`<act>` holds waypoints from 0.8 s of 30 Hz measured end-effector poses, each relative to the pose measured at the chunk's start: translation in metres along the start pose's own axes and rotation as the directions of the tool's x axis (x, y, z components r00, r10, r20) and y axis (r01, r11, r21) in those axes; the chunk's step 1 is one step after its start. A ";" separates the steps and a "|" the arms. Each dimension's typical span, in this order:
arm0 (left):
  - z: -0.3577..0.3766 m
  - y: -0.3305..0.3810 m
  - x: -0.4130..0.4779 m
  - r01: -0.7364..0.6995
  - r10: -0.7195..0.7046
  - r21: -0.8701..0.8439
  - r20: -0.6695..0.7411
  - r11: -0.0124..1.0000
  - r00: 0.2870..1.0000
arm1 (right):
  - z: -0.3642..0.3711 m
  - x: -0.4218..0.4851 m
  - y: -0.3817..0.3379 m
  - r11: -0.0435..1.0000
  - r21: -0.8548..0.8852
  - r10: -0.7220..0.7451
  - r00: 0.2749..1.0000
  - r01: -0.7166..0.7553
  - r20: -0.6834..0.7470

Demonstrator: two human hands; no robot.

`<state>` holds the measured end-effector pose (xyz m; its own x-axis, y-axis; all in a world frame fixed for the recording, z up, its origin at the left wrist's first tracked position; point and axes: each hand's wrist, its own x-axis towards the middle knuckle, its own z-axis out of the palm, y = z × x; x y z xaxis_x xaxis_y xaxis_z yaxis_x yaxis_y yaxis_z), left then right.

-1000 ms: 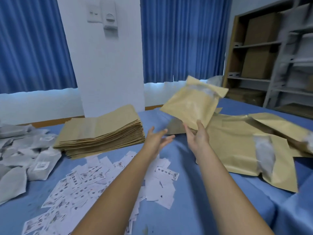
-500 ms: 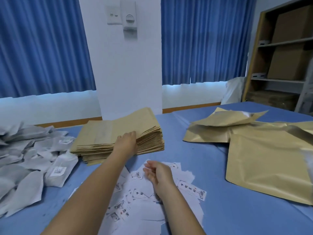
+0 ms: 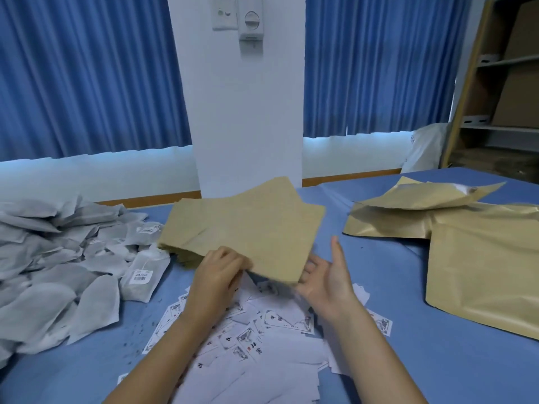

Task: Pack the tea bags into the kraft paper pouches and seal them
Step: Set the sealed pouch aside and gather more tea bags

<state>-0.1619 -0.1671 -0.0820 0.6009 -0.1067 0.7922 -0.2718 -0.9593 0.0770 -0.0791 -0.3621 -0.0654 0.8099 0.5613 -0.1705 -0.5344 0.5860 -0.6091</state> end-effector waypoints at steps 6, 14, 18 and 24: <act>-0.057 -0.009 -0.031 0.505 -0.512 -0.085 -0.147 0.859 0.846 | 0.018 -0.017 0.029 0.902 -0.426 -0.125 0.987 0.071 -0.100; -0.064 0.014 -0.039 0.126 -0.108 -0.064 0.229 0.990 0.967 | 0.066 -0.015 0.088 0.923 -0.384 -0.080 0.992 0.038 -0.095; -0.072 -0.001 -0.043 0.137 -0.119 -0.102 0.167 0.985 0.979 | 0.069 -0.019 0.104 0.929 -0.369 -0.022 0.999 0.012 -0.024; -0.066 -0.006 -0.047 0.176 -0.153 -0.092 0.216 0.980 0.964 | 0.064 -0.023 0.111 0.919 -0.391 -0.023 0.998 0.047 0.067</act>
<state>-0.2378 -0.1389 -0.0796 0.7833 -0.0128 0.6216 -0.2300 -0.9348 0.2705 -0.1720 -0.2724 -0.0791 0.8038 0.5856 -0.1044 -0.3583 0.3366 -0.8708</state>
